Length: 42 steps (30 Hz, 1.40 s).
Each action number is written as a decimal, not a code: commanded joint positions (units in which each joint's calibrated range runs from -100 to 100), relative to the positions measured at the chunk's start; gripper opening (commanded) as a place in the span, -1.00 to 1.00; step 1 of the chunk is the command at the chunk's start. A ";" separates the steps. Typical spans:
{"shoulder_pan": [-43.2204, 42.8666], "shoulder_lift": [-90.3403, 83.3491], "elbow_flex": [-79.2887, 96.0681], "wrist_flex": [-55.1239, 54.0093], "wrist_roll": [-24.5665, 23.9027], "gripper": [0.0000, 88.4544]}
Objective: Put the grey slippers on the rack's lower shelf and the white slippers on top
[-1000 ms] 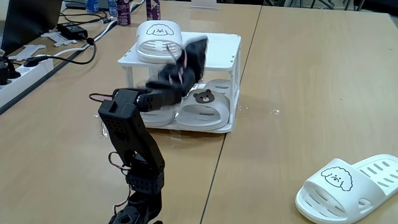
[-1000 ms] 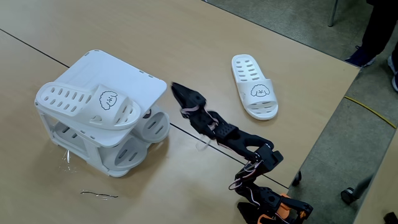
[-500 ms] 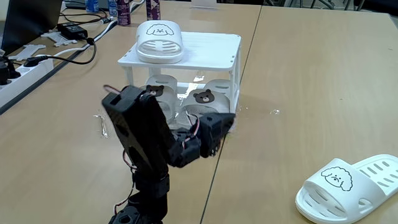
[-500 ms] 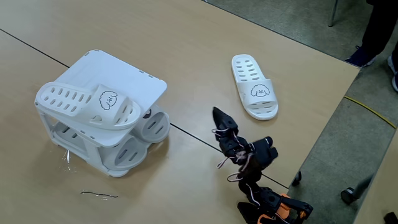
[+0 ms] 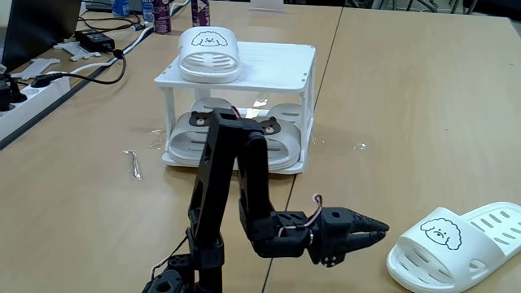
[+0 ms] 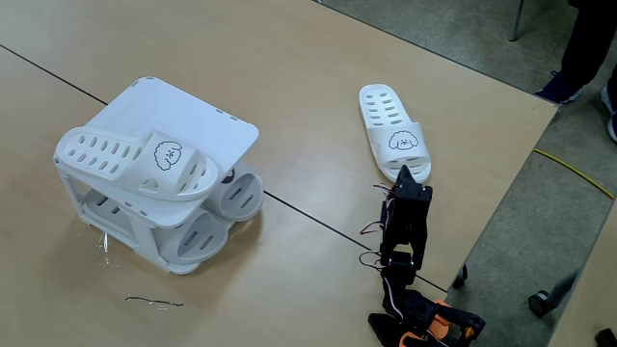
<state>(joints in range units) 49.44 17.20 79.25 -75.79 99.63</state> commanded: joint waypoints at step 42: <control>0.56 17.26 -88.49 43.18 0.37 -0.98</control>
<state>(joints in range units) 50.04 48.21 -0.63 -39.57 99.63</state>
